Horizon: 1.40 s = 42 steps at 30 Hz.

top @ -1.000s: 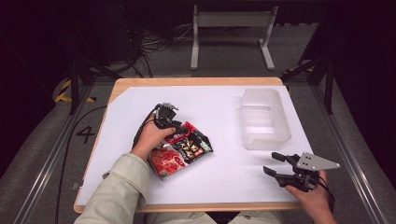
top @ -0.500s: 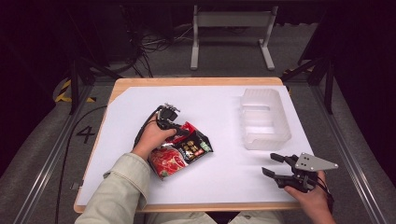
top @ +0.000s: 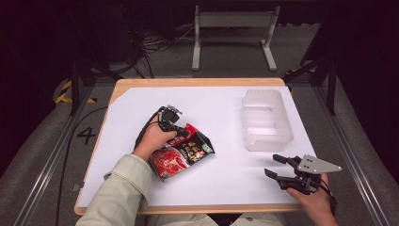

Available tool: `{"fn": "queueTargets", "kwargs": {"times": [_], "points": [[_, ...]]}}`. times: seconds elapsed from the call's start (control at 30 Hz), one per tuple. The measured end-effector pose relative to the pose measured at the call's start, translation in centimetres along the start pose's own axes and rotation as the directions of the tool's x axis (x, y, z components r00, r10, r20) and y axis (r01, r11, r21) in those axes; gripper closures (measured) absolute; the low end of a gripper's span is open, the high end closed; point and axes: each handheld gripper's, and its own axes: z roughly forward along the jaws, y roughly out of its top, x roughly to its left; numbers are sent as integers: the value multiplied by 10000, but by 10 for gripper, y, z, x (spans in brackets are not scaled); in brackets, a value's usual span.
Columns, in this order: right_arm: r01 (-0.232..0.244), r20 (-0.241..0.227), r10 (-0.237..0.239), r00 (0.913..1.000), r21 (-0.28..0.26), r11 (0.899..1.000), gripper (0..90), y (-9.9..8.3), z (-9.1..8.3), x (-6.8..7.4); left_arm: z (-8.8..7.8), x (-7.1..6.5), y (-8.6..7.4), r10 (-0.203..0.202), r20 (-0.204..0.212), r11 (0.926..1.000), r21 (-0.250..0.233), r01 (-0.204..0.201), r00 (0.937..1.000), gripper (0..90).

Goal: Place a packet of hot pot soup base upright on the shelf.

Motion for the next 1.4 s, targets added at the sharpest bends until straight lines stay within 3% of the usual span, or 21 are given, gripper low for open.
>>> {"fn": "queueTargets", "kwargs": {"times": [0.3,0.43,0.6,0.97,1.23,1.4], "points": [[47,45,-47,10000,-45,10000,383,0,-1,0,-5,-2,0,9,-89,9998,-202,-11,10000,859],[28,48,-27,10000,-39,10000,383,0,-1,-1,-14,-4,1,61,-57,9988,-491,-63,10000,868],[48,60,-47,10000,-36,10000,387,0,-1,-1,-27,-10,2,391,-225,9963,-751,-407,9990,875],[102,12,-102,9999,-16,9999,408,0,0,-1,-57,-16,-1,448,58,9873,-1531,-434,9990,881],[56,-34,-55,10000,24,10000,429,1,2,0,-80,-28,2,770,117,9751,-2093,-728,9970,884],[55,281,-58,9996,116,9999,462,2,0,-3,-96,-41,7,1107,188,9605,-2587,-1021,9937,885]]}}
